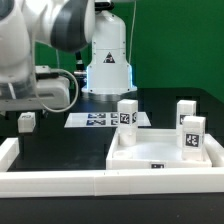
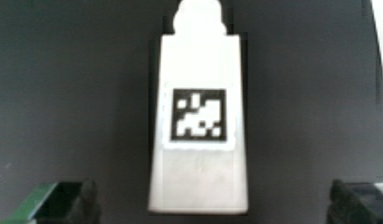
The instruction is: Assemble square table
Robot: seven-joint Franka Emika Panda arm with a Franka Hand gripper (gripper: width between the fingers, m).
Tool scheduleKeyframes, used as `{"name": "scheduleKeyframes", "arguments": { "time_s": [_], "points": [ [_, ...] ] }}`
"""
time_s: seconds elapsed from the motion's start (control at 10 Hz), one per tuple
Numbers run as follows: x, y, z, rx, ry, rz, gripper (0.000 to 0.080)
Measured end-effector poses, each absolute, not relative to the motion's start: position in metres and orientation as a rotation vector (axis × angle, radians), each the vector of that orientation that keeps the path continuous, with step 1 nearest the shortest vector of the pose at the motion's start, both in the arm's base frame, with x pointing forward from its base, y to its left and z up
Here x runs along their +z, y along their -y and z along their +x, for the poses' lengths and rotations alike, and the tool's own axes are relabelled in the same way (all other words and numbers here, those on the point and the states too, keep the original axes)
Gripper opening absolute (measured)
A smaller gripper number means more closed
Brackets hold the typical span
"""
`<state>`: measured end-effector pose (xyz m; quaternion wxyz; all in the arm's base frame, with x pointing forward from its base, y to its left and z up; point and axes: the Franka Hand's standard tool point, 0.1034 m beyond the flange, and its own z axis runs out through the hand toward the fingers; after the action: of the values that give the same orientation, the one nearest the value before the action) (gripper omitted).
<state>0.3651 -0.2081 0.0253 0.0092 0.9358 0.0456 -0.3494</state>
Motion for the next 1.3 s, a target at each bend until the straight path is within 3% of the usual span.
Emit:
{"name": "scheduleKeyframes", "arguments": {
  "time_s": [0.2, 1.3],
  "points": [
    [0.023, 0.209, 0.363, -1.217, -0.132, 2.884, 0.0649],
    [0.007, 0.209, 0.342, -1.203, -0.174, 2.879, 0.0649]
  ]
}}
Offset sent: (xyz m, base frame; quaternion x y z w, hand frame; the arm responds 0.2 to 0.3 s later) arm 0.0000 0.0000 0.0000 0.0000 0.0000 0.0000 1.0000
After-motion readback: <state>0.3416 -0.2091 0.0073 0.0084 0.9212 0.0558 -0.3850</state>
